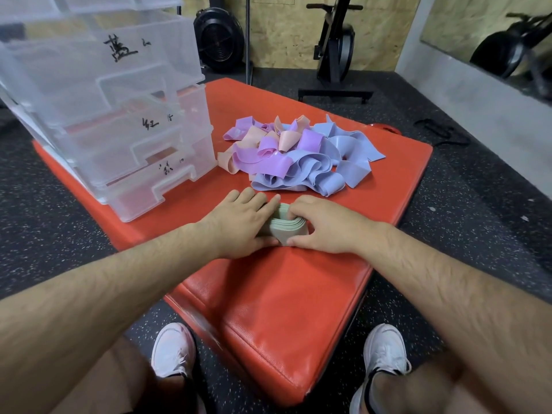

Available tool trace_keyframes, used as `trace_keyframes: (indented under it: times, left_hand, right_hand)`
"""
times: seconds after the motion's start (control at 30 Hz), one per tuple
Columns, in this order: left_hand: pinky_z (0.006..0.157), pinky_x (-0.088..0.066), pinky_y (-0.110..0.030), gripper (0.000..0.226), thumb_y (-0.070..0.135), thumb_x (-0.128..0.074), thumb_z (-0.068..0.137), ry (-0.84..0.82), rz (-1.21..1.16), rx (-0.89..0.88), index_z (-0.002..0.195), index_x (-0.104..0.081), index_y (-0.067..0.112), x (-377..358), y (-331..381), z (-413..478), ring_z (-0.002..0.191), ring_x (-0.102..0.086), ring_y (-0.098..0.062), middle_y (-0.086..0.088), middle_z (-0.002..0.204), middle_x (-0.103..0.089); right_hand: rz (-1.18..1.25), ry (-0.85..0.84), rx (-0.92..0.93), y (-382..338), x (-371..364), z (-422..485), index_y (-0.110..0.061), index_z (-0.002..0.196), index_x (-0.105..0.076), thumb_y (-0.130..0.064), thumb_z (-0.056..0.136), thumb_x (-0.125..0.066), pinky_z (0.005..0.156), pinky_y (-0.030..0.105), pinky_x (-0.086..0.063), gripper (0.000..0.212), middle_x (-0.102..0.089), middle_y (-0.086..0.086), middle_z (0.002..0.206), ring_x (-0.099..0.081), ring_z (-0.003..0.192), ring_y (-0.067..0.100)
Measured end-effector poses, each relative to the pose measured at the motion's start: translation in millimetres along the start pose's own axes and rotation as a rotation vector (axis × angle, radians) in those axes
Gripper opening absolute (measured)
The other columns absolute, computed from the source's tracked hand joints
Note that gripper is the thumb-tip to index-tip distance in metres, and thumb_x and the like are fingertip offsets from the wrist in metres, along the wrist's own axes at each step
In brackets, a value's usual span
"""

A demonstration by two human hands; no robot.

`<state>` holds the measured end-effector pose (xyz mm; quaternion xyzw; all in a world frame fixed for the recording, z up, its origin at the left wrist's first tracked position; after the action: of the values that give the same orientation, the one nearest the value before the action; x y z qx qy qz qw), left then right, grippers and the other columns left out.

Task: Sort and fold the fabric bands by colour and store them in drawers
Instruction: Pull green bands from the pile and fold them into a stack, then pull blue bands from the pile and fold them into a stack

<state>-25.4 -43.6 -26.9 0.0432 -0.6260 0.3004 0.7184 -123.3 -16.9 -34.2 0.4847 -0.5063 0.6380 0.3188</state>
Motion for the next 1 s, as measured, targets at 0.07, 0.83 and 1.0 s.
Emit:
trace_keyframes:
  times: [0.07,0.83,1.0]
  left_hand:
    - [0.094,-0.036,-0.037,0.095,0.08,-0.04,0.081,-0.1,-0.051,0.037,0.15,-0.034,0.015,-4.5,-7.0,2.6,0.115,-0.048,-0.025,-0.001,0.125,-0.052]
    - [0.054,-0.044,-0.02,0.039,0.038,-0.068,0.089,-0.016,-0.845,0.845,0.114,-0.038,0.041,3.7,-146.7,-122.4,0.071,-0.064,-0.011,0.0,0.096,-0.06]
    - [0.08,-0.051,-0.036,0.029,0.03,-0.055,0.094,-0.073,-0.648,0.791,0.119,-0.042,0.035,-9.3,-155.1,-133.1,0.08,-0.058,-0.024,-0.005,0.11,-0.046]
  right_hand:
    - [-0.049,-0.005,0.002,-1.9,1.8,0.8,-0.028,0.091,-0.047,-0.046,0.08,-0.078,0.084,0.038,-0.047,0.037,-0.051,-0.007,0.1,-0.052,0.091,0.016]
    - [0.947,0.158,-0.46,-35.7,-24.7,132.6,-0.032,0.111,-0.047,-0.037,0.047,-0.082,0.089,0.046,-0.059,0.073,-0.065,0.011,0.115,-0.069,0.099,0.027]
    - [0.947,0.178,-0.497,-52.4,-47.0,155.3,-0.022,0.119,-0.044,-0.018,0.072,-0.075,0.071,0.04,-0.063,0.057,-0.059,0.005,0.103,-0.068,0.087,0.023]
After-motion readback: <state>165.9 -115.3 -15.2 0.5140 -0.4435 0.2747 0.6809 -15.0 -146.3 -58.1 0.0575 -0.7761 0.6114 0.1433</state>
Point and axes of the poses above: each hand's wrist, its own z-axis towards the middle knuckle, its own x-axis out of the back of the hand, y = z × x, the point moved 10 cm from there along z, towards the middle knuckle
